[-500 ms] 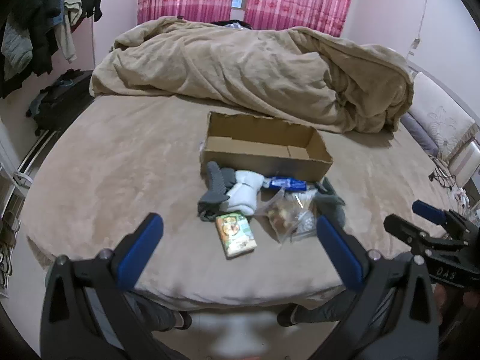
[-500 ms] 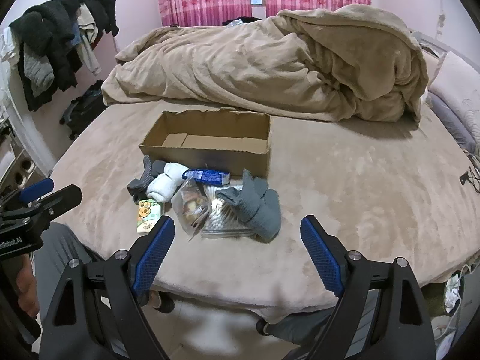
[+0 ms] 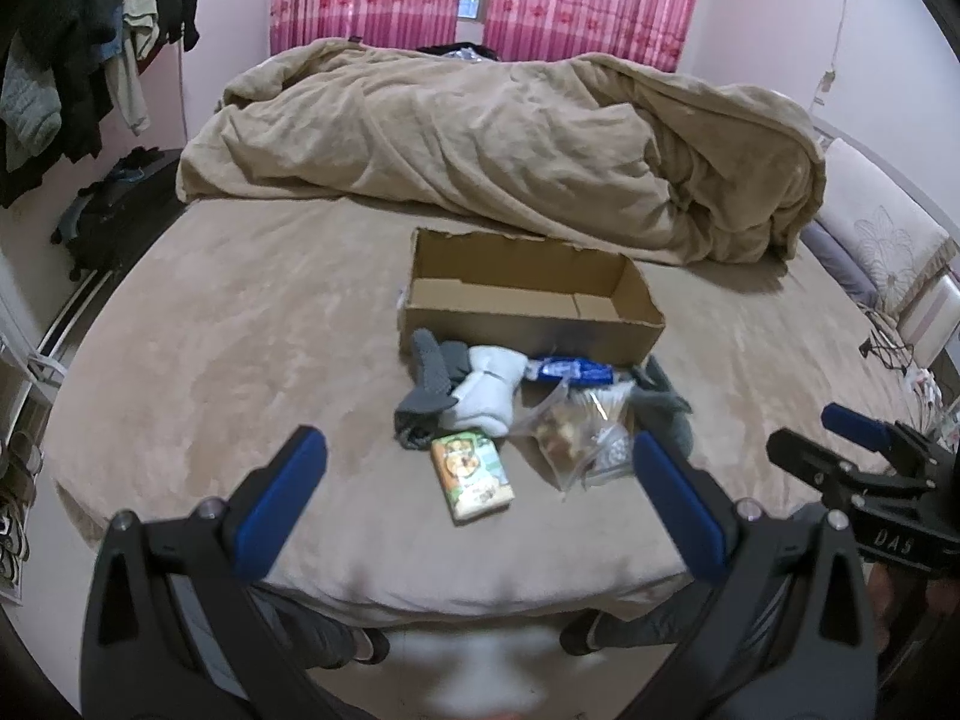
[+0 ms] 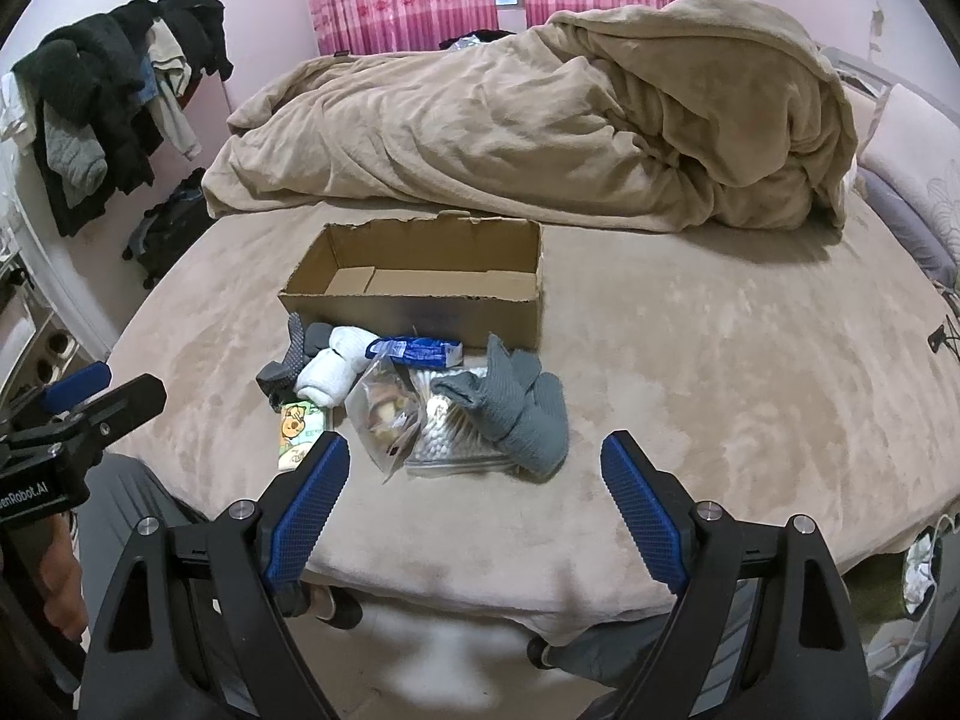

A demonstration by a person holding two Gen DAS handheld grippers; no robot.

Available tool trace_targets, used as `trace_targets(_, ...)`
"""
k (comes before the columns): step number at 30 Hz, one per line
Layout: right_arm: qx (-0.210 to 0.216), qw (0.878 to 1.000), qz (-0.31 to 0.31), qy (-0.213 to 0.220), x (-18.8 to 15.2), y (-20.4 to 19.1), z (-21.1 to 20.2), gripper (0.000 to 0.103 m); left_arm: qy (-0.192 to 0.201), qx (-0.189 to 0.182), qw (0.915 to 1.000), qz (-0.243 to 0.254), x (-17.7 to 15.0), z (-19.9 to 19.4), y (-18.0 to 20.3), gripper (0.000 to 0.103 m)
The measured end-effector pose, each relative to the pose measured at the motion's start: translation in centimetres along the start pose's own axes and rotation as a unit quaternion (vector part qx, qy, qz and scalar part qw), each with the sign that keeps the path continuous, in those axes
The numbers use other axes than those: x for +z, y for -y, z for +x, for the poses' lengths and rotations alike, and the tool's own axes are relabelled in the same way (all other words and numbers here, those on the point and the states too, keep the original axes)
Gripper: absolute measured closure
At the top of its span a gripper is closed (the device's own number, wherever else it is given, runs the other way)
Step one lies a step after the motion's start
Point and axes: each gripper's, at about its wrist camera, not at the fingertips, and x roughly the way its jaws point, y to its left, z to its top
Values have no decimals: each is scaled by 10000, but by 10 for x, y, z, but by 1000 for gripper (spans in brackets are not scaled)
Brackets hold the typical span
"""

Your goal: Organize objects

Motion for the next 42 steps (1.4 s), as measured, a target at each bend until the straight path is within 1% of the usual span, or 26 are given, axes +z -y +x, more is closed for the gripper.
trace_targets(18, 38, 10000, 52, -17, -3, 2, 2, 14, -6, 70, 10000, 39, 2, 2, 1, 0)
trace_targets(42, 43, 10000, 57, -30, -1, 3, 3, 14, 32, 74, 10000, 53, 5, 2, 2, 0)
